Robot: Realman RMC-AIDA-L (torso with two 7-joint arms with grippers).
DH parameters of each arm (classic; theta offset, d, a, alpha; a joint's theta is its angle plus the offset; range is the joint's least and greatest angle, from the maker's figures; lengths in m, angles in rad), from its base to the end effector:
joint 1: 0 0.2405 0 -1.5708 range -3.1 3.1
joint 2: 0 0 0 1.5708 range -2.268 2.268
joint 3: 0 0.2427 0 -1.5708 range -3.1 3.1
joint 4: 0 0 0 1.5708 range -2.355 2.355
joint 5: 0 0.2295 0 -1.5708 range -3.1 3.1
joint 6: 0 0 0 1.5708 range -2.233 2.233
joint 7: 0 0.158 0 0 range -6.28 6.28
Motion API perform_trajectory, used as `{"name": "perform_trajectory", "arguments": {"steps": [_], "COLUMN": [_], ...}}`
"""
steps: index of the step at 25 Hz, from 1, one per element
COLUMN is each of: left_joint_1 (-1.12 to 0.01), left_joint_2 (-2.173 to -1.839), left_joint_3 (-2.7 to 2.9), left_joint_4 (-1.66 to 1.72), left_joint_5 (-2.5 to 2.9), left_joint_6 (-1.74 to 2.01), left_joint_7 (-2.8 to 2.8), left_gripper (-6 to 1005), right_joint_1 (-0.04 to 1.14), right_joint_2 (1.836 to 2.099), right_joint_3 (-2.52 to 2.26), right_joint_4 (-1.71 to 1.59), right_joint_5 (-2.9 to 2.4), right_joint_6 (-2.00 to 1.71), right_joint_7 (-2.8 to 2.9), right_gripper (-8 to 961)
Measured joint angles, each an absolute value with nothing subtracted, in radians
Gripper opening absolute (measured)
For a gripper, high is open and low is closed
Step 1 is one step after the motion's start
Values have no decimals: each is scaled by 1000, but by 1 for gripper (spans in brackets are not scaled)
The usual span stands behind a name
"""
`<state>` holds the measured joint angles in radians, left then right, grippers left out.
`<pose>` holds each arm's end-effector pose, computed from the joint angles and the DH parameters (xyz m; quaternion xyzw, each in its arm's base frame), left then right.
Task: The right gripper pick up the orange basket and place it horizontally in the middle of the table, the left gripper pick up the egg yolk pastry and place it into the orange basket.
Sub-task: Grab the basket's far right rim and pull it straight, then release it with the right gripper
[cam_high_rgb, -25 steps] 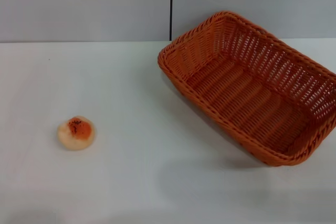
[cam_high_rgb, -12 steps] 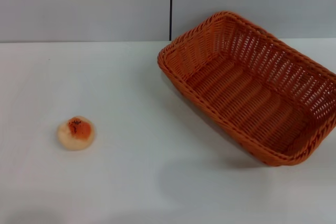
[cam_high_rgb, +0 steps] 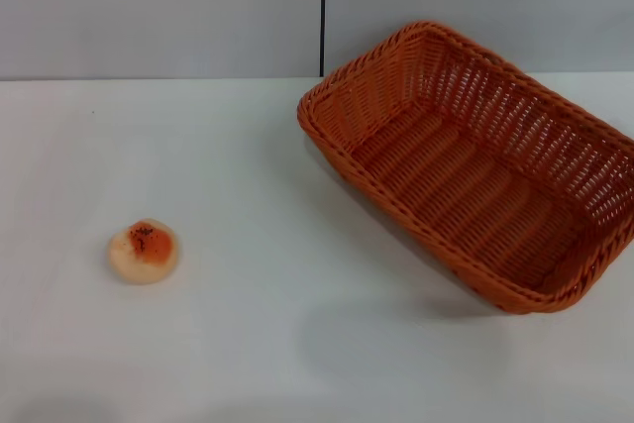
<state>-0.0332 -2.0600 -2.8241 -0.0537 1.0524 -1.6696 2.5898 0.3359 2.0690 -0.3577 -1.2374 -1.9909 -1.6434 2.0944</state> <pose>-0.4135 0.1714 0.0653 -0.5555 -0.2773 -0.3870 0.6817 0.3005 0.3163 0.1694 -0.7835 0.4419 0.2993 0.3182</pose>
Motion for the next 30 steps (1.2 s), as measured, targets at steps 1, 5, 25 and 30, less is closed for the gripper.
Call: {"name": "perform_trajectory", "arguments": {"steps": [1,5,25,30], "left_joint_1": [-37,-49,-46,-44], "left_joint_2": [-2060,-2061,-2064,-2065], "left_joint_3": [-2824,-2824,-2824,-2820], "left_joint_4": [-54,-55,-45,-45], "left_joint_5": [1052,1052,1052,1053], "left_joint_6": [-1663,-1646,-1646,-1656], "left_joint_7": [2590,2588,2586,2586], "left_gripper": [811,811,807,805], "right_joint_1": [336,384,571,571], "right_joint_2": [2069,2052,1976,1976], "right_joint_3": [-358,-390,-481,-523], "right_joint_4": [-1237,-1356,-1215,-1119], "right_joint_5": [-1991,-2123,-2450,-2452], "right_joint_6": [-1643,-1712,-1763,-1675], "right_joint_7": [2094,2236,2401,2370], "right_gripper": [802,801,797,797]}}
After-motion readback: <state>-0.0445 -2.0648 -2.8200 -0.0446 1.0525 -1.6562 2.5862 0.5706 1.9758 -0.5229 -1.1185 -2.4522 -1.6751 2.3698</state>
